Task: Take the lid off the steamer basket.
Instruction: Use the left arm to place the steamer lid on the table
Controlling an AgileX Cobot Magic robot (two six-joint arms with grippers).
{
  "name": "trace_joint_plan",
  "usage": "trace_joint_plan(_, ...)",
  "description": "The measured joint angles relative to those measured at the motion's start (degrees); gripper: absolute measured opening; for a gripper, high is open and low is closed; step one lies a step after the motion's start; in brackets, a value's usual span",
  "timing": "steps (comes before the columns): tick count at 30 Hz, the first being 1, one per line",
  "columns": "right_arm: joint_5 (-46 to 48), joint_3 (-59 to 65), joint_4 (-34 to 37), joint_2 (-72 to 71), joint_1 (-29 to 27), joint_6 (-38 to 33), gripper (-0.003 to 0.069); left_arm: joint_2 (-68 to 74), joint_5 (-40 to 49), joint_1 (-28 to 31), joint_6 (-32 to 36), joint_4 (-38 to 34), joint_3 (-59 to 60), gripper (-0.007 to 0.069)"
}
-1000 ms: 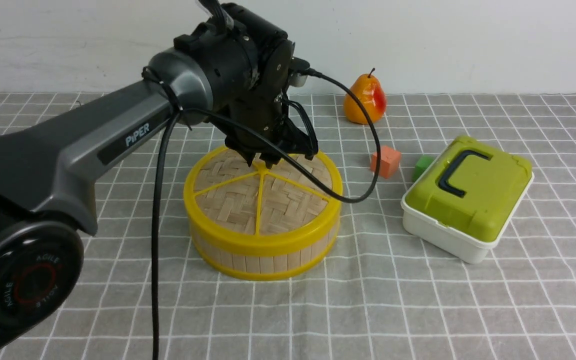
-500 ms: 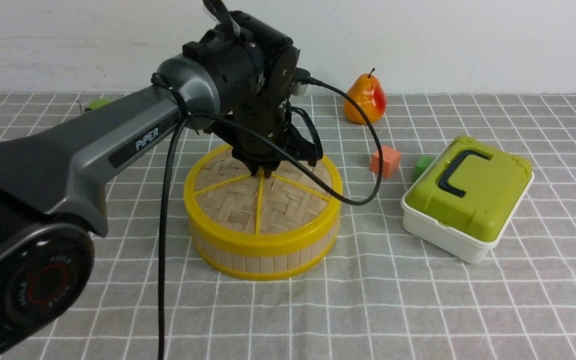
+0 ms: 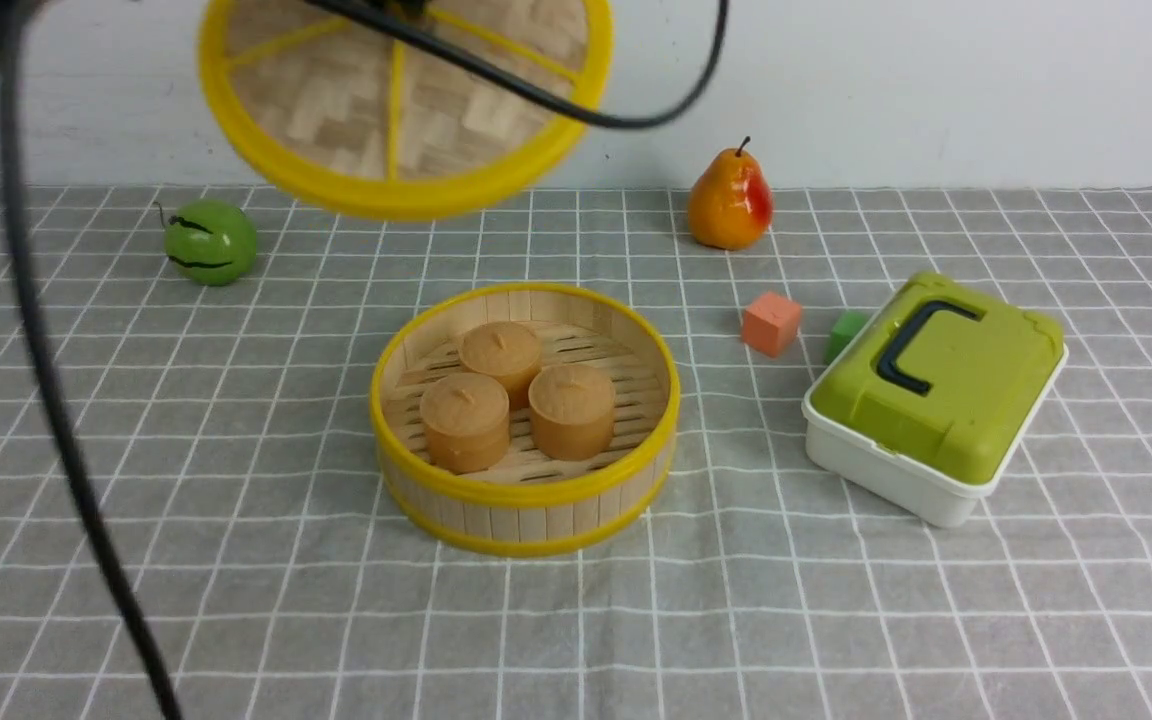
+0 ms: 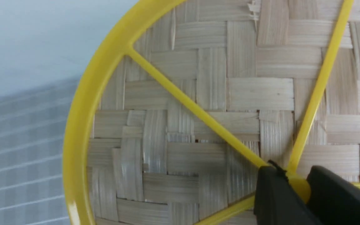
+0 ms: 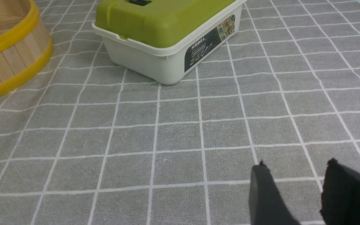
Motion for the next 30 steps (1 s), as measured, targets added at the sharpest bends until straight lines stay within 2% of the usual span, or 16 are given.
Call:
trace_joint_plan(3,0.0,0.0,0.0,0.0,0.0,0.0,0.0242,-2.6,0.0,4.1,-1.1,0.4,2.6,0.0106)
trace_joint_plan(4,0.0,0.0,0.0,0.0,0.0,0.0,0.0242,-4.0,0.0,8.1,-2.4,-0.1,5.7,0.0106)
trace_joint_plan(5,0.0,0.0,0.0,0.0,0.0,0.0,0.0242,-4.1,0.0,9.1,-2.6,-0.3,6.7,0.0106)
trace_joint_plan(7,0.0,0.0,0.0,0.0,0.0,0.0,0.0242,-4.5,0.0,15.7,-3.8,-4.5,14.5,0.0106)
trace_joint_plan(10,0.0,0.0,0.0,0.0,0.0,0.0,0.0242,-3.9,-2.1,20.9,-4.2,-9.5,25.0,0.0106)
trace_joint_plan(11,0.0,0.0,0.0,0.0,0.0,0.0,0.0242,-3.9,-2.1,20.9,-4.2,-9.7,25.7,0.0106)
trace_joint_plan(14,0.0,0.0,0.0,0.0,0.0,0.0,0.0242,-1.1,-13.9,23.0,-9.0,-11.3,39.1,0.0106)
trace_joint_plan(19,0.0,0.0,0.0,0.0,0.0,0.0,0.0242,4.2,-23.2,22.8,-13.7,-11.3,43.9,0.0106)
trace_joint_plan(23,0.0,0.0,0.0,0.0,0.0,0.0,0.0242,8.3,-25.6,22.8,-15.2,-11.3,44.1,0.0107)
trace_joint_plan(26,0.0,0.0,0.0,0.0,0.0,0.0,0.0242,8.8,-25.7,22.8,-15.8,-11.3,44.1,0.0164)
trace_joint_plan(29,0.0,0.0,0.0,0.0,0.0,0.0,0.0242,7.8,-25.7,22.7,-15.8,-11.5,44.2,0.0274)
trace_joint_plan(30,0.0,0.0,0.0,0.0,0.0,0.0,0.0242,7.5,-25.6,22.7,-15.8,-11.5,44.2,0.029)
